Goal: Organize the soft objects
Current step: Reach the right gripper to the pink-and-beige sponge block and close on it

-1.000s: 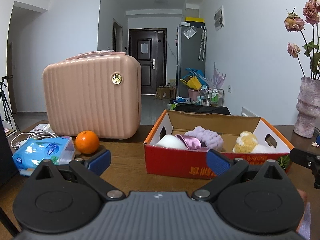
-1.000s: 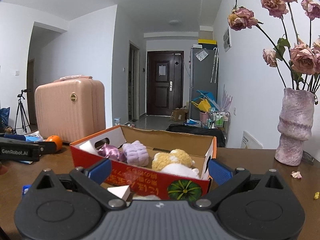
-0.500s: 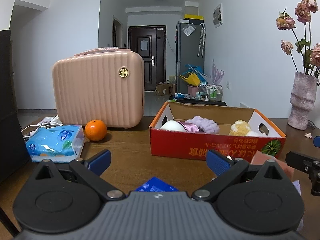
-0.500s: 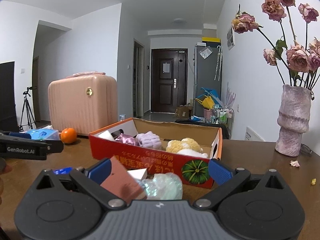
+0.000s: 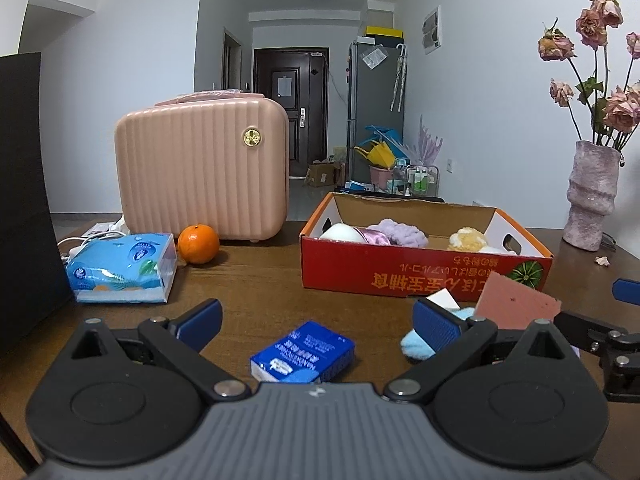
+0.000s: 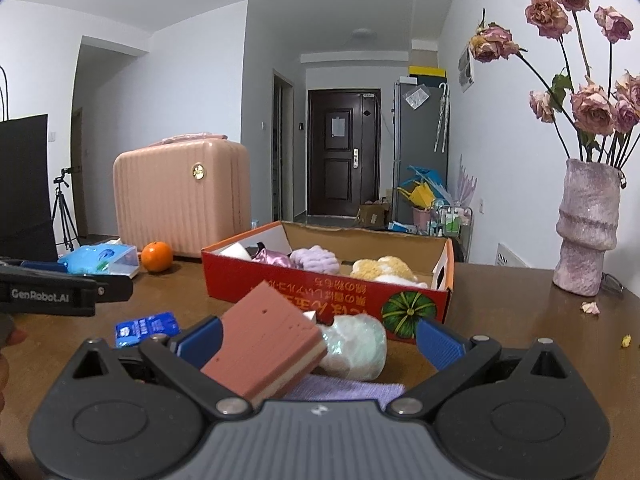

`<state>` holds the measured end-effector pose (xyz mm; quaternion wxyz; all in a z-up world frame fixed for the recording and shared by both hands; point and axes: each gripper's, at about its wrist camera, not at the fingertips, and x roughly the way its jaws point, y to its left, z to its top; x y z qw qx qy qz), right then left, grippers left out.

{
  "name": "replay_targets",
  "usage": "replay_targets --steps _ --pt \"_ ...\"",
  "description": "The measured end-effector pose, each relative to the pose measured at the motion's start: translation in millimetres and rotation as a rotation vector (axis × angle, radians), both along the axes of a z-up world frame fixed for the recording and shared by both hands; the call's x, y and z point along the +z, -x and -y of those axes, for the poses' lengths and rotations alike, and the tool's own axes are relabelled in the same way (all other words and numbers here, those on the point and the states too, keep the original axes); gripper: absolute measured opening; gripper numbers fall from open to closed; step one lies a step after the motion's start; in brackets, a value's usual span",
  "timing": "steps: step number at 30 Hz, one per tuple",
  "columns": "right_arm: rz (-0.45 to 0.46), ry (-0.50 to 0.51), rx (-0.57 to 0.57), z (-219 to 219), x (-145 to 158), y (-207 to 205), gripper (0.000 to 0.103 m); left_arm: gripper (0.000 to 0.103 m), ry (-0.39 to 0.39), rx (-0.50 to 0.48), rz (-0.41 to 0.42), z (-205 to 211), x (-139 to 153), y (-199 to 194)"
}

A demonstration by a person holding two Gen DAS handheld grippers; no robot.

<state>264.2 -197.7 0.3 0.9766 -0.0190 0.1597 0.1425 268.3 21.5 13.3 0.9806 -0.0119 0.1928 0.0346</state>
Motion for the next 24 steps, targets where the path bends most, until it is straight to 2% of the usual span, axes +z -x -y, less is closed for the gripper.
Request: replay_targets --steps 8,14,22,24 --pt "-0.056 -0.028 -0.001 -5 -6 5 0.103 0.103 0.011 -0.012 -0.037 -10 -6 13" --pt "-0.121 -0.033 -0.011 -14 -17 -11 0.103 0.103 0.028 -0.009 -0.067 -24 -11 11" --pt "-0.221 -0.18 -0.015 -22 -24 -46 0.103 0.103 0.053 -0.012 -0.07 -29 -10 10" --pt "-0.243 -0.202 -0.018 -24 -28 -54 0.099 0.103 0.062 -0.012 -0.075 -31 -10 9"
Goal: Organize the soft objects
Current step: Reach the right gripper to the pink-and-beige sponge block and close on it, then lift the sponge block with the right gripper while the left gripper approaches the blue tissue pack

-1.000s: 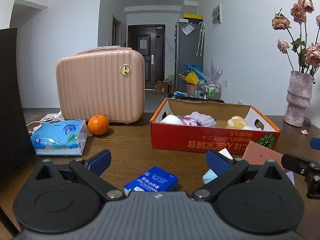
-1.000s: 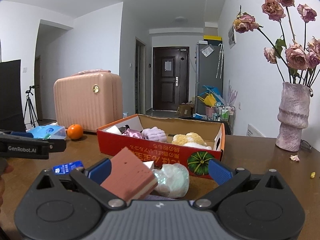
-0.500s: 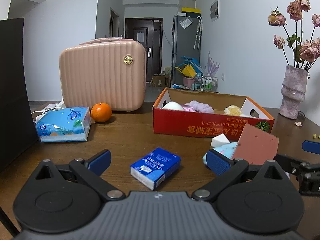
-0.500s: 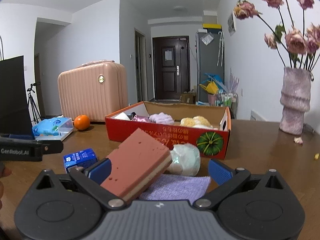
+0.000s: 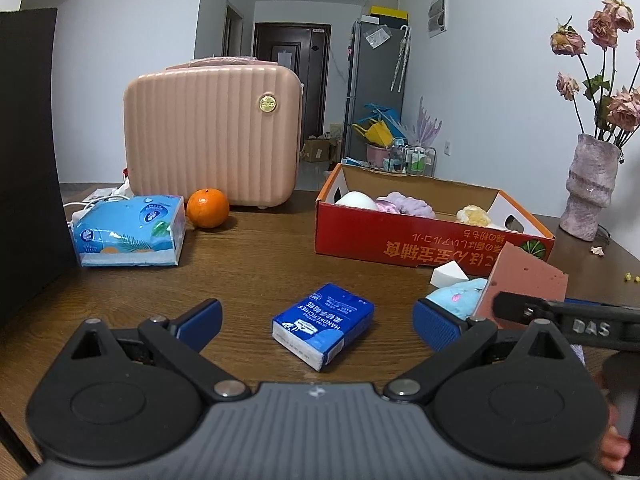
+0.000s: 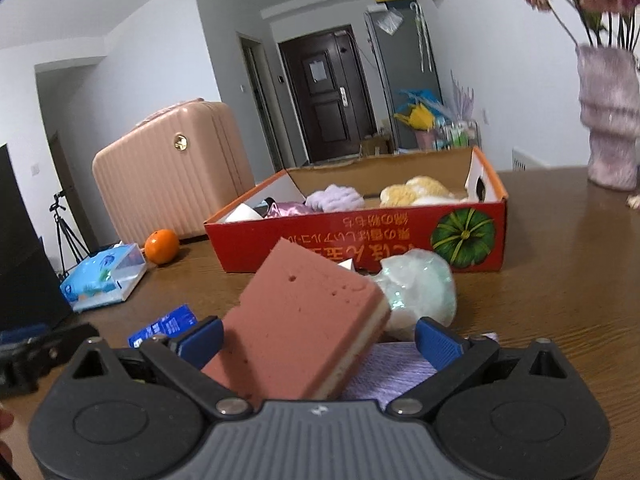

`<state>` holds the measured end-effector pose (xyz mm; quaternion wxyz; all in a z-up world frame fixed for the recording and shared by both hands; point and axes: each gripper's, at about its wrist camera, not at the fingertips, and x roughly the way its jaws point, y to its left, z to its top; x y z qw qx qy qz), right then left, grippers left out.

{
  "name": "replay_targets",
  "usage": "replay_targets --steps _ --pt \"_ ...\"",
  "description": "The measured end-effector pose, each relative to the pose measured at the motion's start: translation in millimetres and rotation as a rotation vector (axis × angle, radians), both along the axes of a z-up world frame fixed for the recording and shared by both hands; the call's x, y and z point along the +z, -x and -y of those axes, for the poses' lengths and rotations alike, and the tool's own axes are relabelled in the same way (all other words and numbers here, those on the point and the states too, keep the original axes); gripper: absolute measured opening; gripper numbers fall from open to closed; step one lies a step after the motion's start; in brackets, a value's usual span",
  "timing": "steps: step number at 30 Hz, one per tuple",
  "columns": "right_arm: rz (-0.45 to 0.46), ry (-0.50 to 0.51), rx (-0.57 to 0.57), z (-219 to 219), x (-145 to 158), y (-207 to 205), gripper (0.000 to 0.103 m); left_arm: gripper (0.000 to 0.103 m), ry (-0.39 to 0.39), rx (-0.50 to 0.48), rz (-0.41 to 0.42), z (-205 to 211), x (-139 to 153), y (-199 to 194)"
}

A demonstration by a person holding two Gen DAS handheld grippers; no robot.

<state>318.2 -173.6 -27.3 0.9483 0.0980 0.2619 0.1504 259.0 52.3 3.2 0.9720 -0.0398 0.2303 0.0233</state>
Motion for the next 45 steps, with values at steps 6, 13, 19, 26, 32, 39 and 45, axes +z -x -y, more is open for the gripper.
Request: replay_targets --steps 6,13,19,26,32,39,45 --pt "0.014 -0.008 0.019 -6 -2 0 0.074 0.103 0.013 -0.005 -0.024 -1 -3 -4" --pt "0.076 0.011 0.033 -6 5 13 0.056 0.103 0.021 0.001 -0.038 -3 -5 -5" --pt "0.118 0.004 0.041 -5 13 22 0.045 0.103 0.026 0.003 -0.049 -4 -6 -7" --pt "0.257 0.187 0.088 -29 20 50 0.039 0.103 0.036 0.012 -0.047 -7 -5 -6" --pt "0.247 0.274 0.165 -50 11 54 0.035 0.103 0.053 0.044 -0.025 -16 1 -4" --pt "0.189 0.293 0.193 -57 2 46 0.031 0.103 0.057 0.055 -0.035 -17 3 -5" --pt "0.232 0.255 0.146 -47 9 53 0.03 0.103 0.059 0.052 -0.036 -19 2 -5"
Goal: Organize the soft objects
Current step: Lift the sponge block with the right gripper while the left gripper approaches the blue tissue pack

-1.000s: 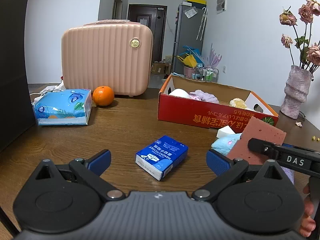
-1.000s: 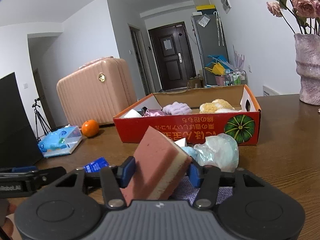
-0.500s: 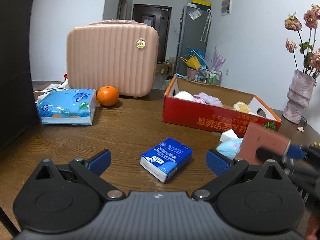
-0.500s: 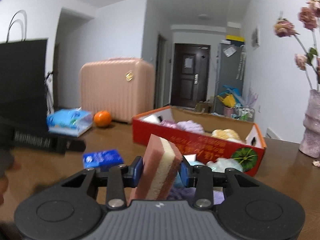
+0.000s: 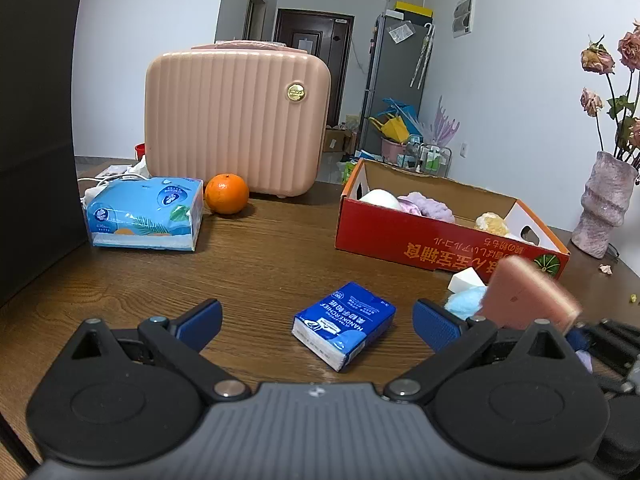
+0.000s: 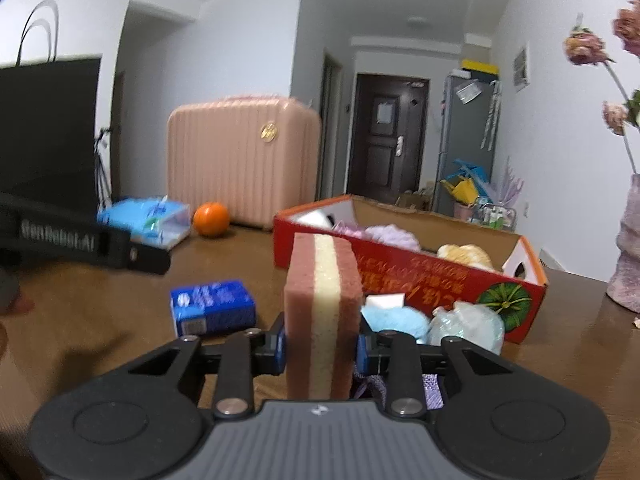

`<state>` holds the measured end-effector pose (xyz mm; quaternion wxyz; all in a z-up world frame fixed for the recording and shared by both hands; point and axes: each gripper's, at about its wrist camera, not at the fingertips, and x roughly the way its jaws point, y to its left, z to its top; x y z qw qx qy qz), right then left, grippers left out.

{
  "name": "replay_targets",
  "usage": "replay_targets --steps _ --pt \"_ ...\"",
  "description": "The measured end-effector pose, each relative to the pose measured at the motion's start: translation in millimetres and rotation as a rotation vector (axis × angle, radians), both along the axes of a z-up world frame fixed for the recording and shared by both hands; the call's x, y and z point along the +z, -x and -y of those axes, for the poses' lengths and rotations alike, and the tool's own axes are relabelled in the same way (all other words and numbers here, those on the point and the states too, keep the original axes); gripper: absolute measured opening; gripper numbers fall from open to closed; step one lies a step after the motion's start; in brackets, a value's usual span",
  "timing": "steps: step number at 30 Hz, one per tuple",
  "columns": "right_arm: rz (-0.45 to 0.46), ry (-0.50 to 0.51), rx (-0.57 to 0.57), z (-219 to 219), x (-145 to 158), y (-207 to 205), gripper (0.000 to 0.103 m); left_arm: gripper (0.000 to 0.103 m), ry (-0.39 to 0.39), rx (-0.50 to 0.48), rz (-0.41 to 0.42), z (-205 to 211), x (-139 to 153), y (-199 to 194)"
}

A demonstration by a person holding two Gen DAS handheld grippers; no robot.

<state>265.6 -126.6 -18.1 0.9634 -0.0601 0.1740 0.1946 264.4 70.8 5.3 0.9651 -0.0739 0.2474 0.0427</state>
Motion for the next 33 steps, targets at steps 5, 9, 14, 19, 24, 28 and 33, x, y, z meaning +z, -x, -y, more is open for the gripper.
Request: replay_targets --steps 5,9,14,19,24,28,33 --pt "0.031 -0.089 -0.028 17 13 2 0.03 0.103 -0.004 -0.001 -0.013 -1 -2 -4" --pt "0.049 -0.146 -0.043 32 22 5 0.03 0.103 -0.011 -0.006 -0.033 -3 -5 -11" --pt "0.069 -0.181 -0.064 46 28 8 0.03 0.103 -0.016 -0.008 -0.064 -7 -12 -22" --pt "0.062 -0.176 -0.102 56 26 2 0.03 0.103 -0.031 -0.009 -0.096 -7 -18 -32" --pt "0.07 -0.185 -0.142 71 29 -2 0.03 0.103 -0.042 -0.02 -0.112 -6 -23 -38" --pt "0.062 -0.187 -0.177 82 28 -6 0.03 0.103 -0.058 -0.035 -0.118 -3 -25 -44" --pt "0.057 -0.187 -0.216 93 27 -12 0.03 0.103 -0.081 -0.042 -0.139 1 -31 -56"
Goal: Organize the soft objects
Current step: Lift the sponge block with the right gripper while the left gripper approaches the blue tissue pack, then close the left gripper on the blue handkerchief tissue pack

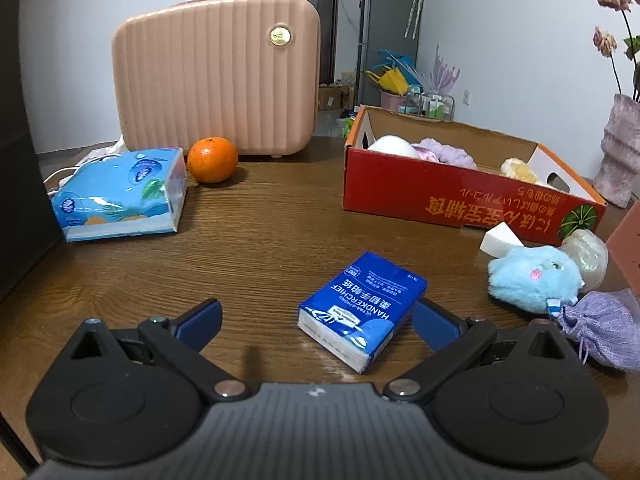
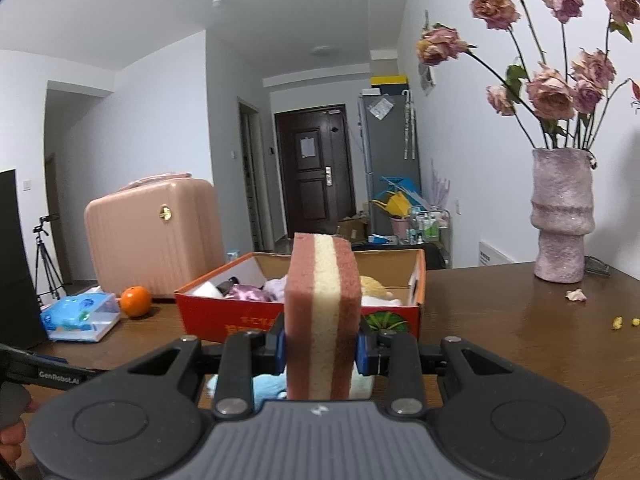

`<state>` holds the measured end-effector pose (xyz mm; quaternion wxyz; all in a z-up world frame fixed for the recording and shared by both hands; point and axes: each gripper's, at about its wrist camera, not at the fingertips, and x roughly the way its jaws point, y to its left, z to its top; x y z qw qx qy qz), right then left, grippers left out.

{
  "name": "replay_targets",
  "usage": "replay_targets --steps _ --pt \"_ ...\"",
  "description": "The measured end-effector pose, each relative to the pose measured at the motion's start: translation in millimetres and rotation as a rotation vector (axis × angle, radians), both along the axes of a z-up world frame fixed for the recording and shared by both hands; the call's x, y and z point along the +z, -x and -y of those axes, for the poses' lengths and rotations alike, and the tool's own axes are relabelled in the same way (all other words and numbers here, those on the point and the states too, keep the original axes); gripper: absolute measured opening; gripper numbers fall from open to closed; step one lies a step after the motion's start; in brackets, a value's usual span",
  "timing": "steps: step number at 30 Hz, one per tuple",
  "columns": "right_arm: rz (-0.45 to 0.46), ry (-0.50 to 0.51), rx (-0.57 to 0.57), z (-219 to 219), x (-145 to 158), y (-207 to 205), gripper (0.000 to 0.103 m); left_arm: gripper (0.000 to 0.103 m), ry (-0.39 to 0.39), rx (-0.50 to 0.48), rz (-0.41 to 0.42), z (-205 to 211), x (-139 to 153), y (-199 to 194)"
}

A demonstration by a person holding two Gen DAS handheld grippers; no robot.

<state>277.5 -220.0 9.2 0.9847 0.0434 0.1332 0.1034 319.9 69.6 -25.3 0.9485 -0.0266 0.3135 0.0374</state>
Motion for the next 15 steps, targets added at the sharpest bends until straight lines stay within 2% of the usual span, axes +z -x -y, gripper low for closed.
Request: replay_targets --steps 15 --pt "-0.04 0.019 -0.056 9 -10 -12 0.03 0.103 -0.019 -0.079 -0.06 10 -16 -37"
